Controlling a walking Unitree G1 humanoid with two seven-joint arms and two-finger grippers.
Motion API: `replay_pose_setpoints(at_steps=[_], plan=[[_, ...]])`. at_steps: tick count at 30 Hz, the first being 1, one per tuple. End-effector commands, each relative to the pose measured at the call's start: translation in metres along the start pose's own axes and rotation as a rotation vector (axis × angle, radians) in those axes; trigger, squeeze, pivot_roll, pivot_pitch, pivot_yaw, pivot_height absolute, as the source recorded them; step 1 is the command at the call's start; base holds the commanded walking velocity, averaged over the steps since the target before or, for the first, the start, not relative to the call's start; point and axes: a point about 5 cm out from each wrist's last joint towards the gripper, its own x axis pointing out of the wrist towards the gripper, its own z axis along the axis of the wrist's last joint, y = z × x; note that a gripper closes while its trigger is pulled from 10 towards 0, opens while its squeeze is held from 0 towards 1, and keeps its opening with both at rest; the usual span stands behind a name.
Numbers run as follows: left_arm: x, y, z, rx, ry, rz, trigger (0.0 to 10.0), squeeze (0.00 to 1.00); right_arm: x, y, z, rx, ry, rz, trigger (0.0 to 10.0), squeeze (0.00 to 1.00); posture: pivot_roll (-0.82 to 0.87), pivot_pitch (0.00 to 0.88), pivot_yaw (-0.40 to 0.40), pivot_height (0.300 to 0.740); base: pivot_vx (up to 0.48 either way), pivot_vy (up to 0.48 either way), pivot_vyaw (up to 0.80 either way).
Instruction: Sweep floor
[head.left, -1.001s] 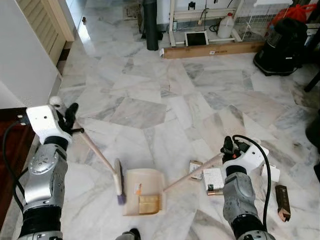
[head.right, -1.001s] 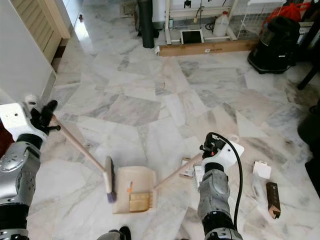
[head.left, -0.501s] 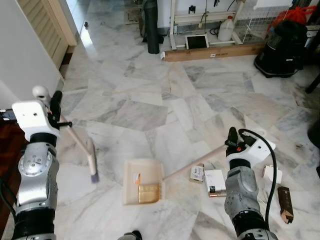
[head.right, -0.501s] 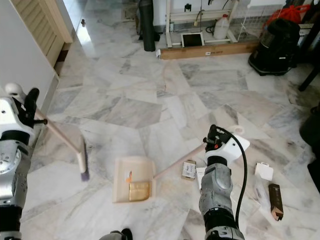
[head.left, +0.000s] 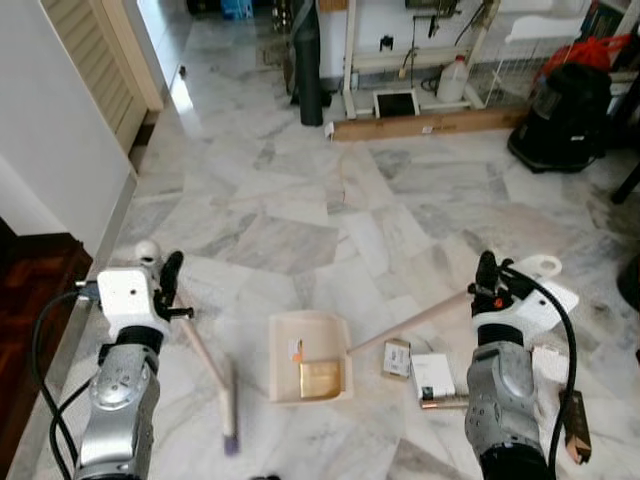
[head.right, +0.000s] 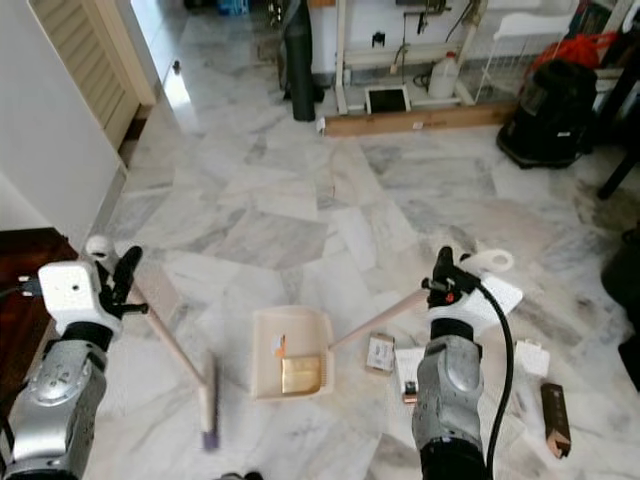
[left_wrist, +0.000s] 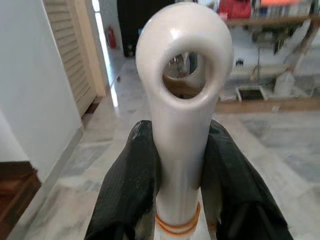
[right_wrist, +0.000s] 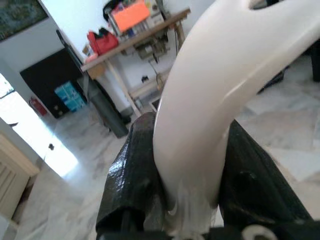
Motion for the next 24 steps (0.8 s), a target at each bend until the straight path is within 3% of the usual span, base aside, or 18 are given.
replay_pose_setpoints(at_steps=[1,10,24], plan=[[0.001,0.002,0.017,0.025,-0.081,0.022,10.0,0.0,0.003,0.012,0.014,0.021,-0.059,0.039,10.0,0.0,-0.05,0.0,0.064,0.74,0.0,0.0,0.0],[0.001,0.004,0.021,0.032,-0.103,0.04,10.0,0.0,-0.001,0.02,0.019,0.015,-0.058,0.069,10.0,0.0,-0.04,0.0,0.062,0.74,0.0,0.0,0.0],[-0.002,-0.003,0.016,0.023,-0.084,0.041,10.0,0.0,-0.008,0.026,0.021,0.041,-0.049,0.087,10.0,0.0,-0.03,0.0,0.063,0.74,0.0,0.0,0.78]])
